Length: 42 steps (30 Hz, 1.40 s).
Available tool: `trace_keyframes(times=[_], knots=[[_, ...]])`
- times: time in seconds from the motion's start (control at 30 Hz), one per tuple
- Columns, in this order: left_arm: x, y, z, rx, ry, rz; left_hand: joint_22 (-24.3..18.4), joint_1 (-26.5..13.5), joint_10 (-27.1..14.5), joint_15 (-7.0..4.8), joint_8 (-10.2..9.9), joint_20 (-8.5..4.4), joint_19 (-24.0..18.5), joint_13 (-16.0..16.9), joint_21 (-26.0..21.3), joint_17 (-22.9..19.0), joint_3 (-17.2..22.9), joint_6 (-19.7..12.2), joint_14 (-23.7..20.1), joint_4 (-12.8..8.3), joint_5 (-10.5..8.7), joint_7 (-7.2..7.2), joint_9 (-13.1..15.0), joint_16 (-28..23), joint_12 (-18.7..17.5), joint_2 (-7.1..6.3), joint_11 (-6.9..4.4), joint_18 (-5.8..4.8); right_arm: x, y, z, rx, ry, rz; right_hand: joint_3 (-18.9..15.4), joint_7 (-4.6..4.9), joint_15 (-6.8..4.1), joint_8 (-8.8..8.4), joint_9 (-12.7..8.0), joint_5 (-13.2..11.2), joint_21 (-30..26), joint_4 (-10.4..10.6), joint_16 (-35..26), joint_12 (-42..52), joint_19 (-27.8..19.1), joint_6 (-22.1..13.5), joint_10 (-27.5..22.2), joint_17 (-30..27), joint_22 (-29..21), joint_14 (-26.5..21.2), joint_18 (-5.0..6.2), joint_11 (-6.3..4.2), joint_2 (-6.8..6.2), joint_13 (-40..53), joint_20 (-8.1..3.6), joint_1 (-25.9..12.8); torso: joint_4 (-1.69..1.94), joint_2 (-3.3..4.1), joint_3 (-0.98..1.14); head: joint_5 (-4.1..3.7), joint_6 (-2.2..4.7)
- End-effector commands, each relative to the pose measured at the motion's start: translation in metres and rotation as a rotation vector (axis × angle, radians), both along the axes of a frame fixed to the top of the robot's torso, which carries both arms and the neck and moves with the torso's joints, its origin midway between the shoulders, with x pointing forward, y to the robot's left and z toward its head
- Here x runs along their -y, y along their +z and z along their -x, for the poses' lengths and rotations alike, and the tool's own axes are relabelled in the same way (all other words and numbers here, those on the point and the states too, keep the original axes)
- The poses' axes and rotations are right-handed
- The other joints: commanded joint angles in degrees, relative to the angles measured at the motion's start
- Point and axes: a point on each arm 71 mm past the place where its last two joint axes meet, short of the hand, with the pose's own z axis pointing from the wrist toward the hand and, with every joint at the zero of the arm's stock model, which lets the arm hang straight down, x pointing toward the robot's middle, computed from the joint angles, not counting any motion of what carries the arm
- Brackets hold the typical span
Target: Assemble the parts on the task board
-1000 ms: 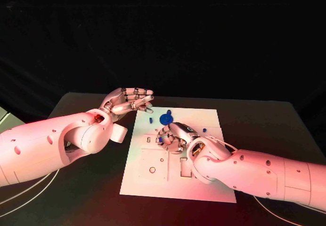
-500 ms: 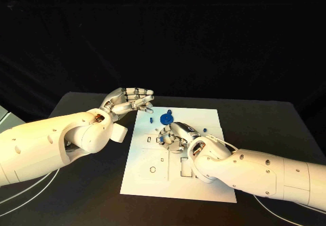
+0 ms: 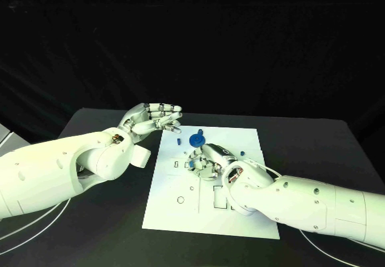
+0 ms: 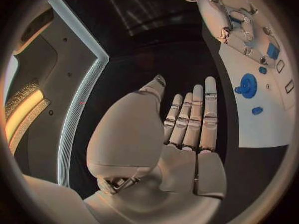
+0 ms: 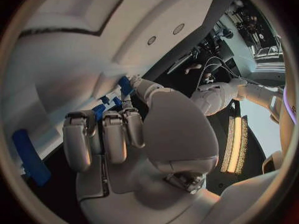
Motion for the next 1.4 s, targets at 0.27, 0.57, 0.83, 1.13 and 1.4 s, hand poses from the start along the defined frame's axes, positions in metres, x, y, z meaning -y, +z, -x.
trace_keyframes(times=[0.27, 0.57, 0.83, 1.13, 1.4], knots=[[0.0017, 0.0011, 0.0005, 0.005, -0.016, 0.012, 0.1, 0.6, -0.2, -0.17, 0.1, 0.07, -0.2, -0.1, 0.4, 0.1, 0.1, -0.4, -0.4, -0.4, -0.04, 2.69, -0.1, 0.3, -0.3, 0.07, -0.03, 0.61, -0.0009, -0.0033, 0.0011, -0.015, 0.017, 0.032, -0.4, 0.02, 0.38, 0.13, 0.0, 0.2, -0.2, -0.3, 0.1, -0.3, 4.8, -0.5, -0.1, 12.5, 12.8, 5.5, -0.51, 0.35, -0.56, 8.4, 0.32, -0.7, 0.02, 0.00, 0.00, 0.08, -0.19], [0.0016, 0.0011, 0.0004, 0.005, -0.017, 0.013, 0.1, 0.6, -0.2, -0.17, 0.1, 0.07, -0.2, 0.0, 0.4, 0.1, 0.1, -0.4, -0.4, -0.5, -0.05, 2.66, -0.1, 0.4, -0.3, 0.03, -0.03, 0.61, -0.0006, -0.0026, 0.0010, -0.008, 0.010, 0.027, -0.9, 0.62, 0.73, -0.77, -0.5, 0.2, -0.4, -0.2, 0.1, -1.6, 4.7, -2.2, -1.2, 12.5, 12.6, 5.5, -0.46, 0.82, -1.56, 7.4, 0.56, -1.6, 0.01, 0.01, -0.03, 0.19, -0.36], [0.0005, 0.0010, 0.0004, 0.004, -0.015, 0.012, 0.1, 0.6, -0.2, -0.17, 0.1, 0.07, -0.2, 0.0, 0.4, 0.1, 0.1, -0.4, -0.4, -0.5, -0.05, 2.66, -0.1, 0.4, -0.3, 0.03, -0.03, 0.61, -0.0002, -0.0013, 0.0009, 0.006, 0.004, 0.016, -0.9, 0.83, 0.99, -0.98, -0.7, 0.2, -0.4, -0.2, 0.1, -2.0, 4.7, -2.6, -1.5, 12.6, 12.7, 5.5, -0.46, 1.06, -1.68, 7.1, 0.80, -1.8, 0.00, 0.03, -0.02, 0.15, -0.31], [0.0005, 0.0010, 0.0003, 0.005, -0.013, 0.012, 0.1, 0.5, -0.2, -0.16, 0.1, 0.08, -0.3, 0.0, 0.4, 0.0, 0.0, -0.5, -0.5, -0.4, -0.05, 2.64, -0.1, 0.4, -0.4, 0.04, -0.02, 0.60, 0.0004, 0.0023, 0.0010, 0.041, -0.004, -0.018, 2.2, -1.22, -0.37, 3.42, 1.0, 0.2, -0.2, -2.5, 0.1, -1.4, 4.8, 2.3, -0.8, 12.6, 12.9, 5.5, -0.50, -0.66, 2.08, 7.5, -0.15, 0.8, 0.06, 0.00, -0.05, 0.10, -0.20], [0.0002, 0.0010, 0.0002, 0.005, -0.012, 0.011, 0.1, 0.5, -0.2, -0.16, 0.1, 0.08, -0.3, 0.0, 0.4, 0.0, 0.0, -0.5, -0.5, -0.4, -0.05, 2.64, -0.1, 0.4, -0.4, 0.04, -0.02, 0.60, 0.0005, 0.0040, 0.0022, 0.055, -0.007, -0.026, 1.0, -0.73, -0.24, 3.56, 1.0, 0.2, -0.3, -2.5, 0.1, -1.9, 4.8, 0.0, -1.2, 12.7, 12.8, 5.5, -0.49, -0.35, -0.40, 7.1, -0.28, -1.6, 0.00, 0.00, -0.05, 0.16, -0.20]])
